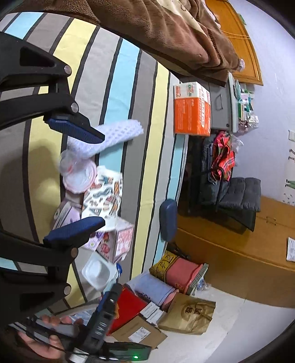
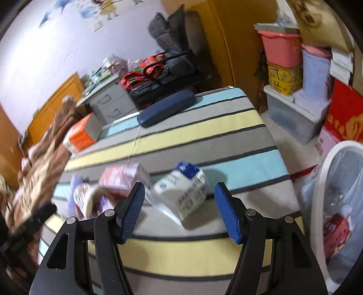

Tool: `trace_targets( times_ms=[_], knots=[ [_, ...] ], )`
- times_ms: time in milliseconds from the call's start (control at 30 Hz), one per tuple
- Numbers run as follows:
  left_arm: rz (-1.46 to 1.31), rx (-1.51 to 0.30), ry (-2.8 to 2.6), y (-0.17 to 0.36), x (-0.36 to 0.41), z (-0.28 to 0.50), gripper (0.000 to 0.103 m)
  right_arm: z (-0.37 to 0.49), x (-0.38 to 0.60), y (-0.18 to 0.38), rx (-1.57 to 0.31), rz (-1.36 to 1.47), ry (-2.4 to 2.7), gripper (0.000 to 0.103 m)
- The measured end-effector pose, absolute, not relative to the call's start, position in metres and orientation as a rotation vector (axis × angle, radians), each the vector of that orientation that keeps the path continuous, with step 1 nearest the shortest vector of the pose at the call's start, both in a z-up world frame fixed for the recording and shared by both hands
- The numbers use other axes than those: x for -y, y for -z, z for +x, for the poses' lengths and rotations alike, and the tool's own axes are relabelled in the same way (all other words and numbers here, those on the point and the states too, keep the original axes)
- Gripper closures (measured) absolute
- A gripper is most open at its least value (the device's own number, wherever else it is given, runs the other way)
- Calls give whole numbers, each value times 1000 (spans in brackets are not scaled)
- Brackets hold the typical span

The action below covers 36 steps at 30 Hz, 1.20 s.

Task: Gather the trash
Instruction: 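Grasp the white foam net with the left tool while the right tool grasps the white milk bag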

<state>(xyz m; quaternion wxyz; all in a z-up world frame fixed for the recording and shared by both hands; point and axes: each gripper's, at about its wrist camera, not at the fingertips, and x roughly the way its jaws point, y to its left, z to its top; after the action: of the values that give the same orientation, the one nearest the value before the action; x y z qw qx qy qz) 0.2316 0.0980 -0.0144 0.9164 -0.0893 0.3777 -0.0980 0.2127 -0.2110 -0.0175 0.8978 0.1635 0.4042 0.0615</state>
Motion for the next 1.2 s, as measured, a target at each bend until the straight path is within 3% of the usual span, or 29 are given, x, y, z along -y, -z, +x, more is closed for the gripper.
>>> trace_targets(
  times_ms=[467,900,1000,1067,1200],
  knots=[
    [-252,-838,172,34,-126,266,33,240,200,45,-1021,378,-49,37],
    [-304,-939,146,59,-137,290,33,229,193,37,-1013,206,-146,39],
    [-318,-955,153,65,-138,292,42,227,195,36,-1000,207,-156,39],
    [-330,-971,169,69,-137,293,56,227,195,36,-994,207,-160,40],
    [-335,-971,159,69,-137,293,67,224,191,36,-973,194,-167,40]
  ],
)
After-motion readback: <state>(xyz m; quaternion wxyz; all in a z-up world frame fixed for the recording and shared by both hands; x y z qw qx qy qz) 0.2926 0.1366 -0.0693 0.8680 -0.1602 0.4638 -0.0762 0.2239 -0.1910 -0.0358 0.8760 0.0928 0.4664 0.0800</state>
